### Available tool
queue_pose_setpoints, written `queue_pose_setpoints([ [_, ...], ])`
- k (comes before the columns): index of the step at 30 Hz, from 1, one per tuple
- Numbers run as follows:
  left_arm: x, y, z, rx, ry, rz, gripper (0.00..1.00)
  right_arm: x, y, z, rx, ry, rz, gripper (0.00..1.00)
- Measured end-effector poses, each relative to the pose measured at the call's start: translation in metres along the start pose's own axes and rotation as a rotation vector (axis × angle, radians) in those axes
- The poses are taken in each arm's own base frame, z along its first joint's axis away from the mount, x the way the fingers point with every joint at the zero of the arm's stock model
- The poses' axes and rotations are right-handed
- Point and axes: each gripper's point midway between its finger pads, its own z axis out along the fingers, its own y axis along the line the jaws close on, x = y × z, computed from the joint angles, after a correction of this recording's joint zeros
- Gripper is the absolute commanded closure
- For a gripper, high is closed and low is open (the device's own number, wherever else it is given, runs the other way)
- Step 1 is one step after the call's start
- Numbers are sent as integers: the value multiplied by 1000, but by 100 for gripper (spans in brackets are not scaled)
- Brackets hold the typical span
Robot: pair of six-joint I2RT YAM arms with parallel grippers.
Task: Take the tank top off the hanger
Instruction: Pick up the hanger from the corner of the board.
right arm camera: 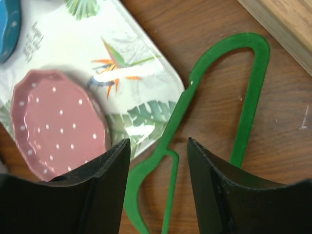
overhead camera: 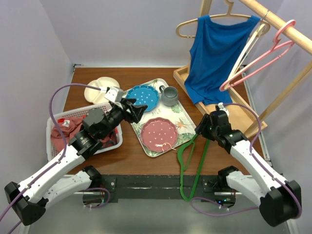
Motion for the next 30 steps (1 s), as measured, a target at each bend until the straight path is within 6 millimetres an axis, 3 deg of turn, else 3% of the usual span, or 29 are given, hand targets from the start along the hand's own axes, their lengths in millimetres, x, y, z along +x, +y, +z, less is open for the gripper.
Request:
queue_pose_setpoints([
  [3,13,6,-8,-23,36,0,30,3,0,18,18,9,58,59],
  [9,18,10,-18,-40,52,-5,30,24,-11,45,59,48,139,62],
  [30,32,18,-21,-80,95,-17,27,30,-28,68,111,-5,179,59],
])
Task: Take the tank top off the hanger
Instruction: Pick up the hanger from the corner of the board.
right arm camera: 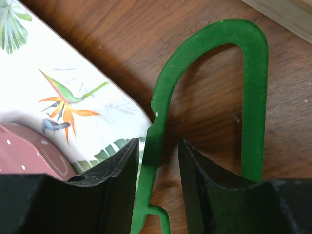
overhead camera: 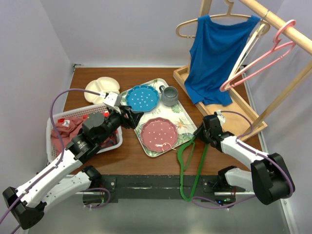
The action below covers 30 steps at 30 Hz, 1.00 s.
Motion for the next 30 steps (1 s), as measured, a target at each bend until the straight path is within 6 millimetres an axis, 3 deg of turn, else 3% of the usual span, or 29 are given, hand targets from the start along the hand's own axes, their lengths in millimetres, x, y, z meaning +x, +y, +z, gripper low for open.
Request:
queue_pose_setpoints([
  [4,3,1,-1,-3,10,1,27,1,-1,1,-4,-2,8,61],
  [9,10,2,-1,-3,31,2,27,1,1,4,-8,-5,24,74],
  [14,22,3,-1,-5,75,-4,27,2,1,4,-3,-1,40,77],
  [20,56,4,-2,16,143,-51,27,3,-1,-2,11,8,71,95],
  [25,78,2,-4,42,192,-91,27,-12,6,-15,9,-29,92,100],
  [30,77,-3,-2,62,191,-99,28,-30,19,-31,-23,-71,104,100],
])
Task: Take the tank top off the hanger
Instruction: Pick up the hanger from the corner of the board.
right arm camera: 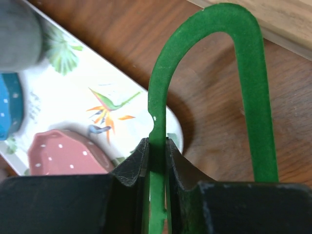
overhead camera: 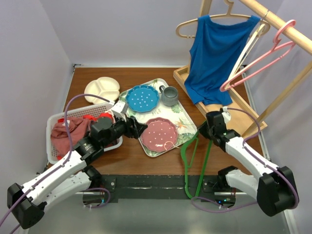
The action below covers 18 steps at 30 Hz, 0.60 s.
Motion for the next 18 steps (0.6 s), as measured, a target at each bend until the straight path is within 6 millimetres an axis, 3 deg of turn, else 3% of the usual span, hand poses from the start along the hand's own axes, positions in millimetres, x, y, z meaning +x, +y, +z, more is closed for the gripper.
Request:
queue_pose_setpoints([
  [8,2,-19,19,88,128,81,28,-6,35,-19,-123,49,-60,100],
  [12,-8,-46,30,207,184,101,29,-3,66,-31,-262,111,-133,100],
  [18,5,-78,26,415,204,35,29,6,110,-54,-486,196,-211,100],
])
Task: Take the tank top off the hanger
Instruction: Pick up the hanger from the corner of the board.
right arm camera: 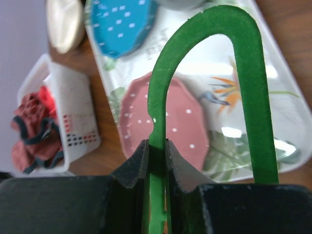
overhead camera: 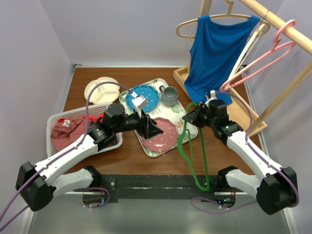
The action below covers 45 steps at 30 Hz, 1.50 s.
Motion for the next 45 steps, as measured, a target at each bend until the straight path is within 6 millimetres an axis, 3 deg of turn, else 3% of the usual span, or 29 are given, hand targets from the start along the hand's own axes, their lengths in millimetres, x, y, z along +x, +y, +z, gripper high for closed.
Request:
queue_pose_setpoints([
  [7,24,-12,33,110,59,-157,28,-17,44,-6,-152,-16,-52,100],
  [12,37,-23,52,152,90,-206,33,-17,63,-3,-205,-5,-67,100],
  [15,48,-26,63,160,126,-225,46,-11,74,2,-222,19,-79,100],
  [18,55,-25,70,150,149,-243,72,-7,81,3,-235,32,-87,100],
  [19,56,-24,71,143,150,-247,91,-7,82,3,-237,34,-88,100],
  [20,56,-23,71,136,148,-251,100,-7,83,3,-239,33,-88,100],
  [21,55,-22,72,129,144,-262,100,-7,84,3,-242,33,-89,100],
  [22,58,-15,72,89,146,-287,100,-9,87,1,-254,30,-95,80],
  [23,60,-6,72,48,144,-312,100,-12,91,-1,-266,19,-113,69],
  [25,55,-3,71,32,124,-325,100,-17,96,-2,-277,5,-142,52],
  [31,29,-10,55,-16,36,-336,100,-41,111,-20,-278,-84,-349,37],
  [38,-40,4,18,-96,-190,-437,100,-66,135,-73,-366,-275,-667,34],
  [42,-76,13,7,-162,-278,-477,100,-63,143,-94,-426,-325,-816,33],
  [45,-90,21,-2,-215,-332,-520,100,-49,143,-100,-458,-331,-928,32],
])
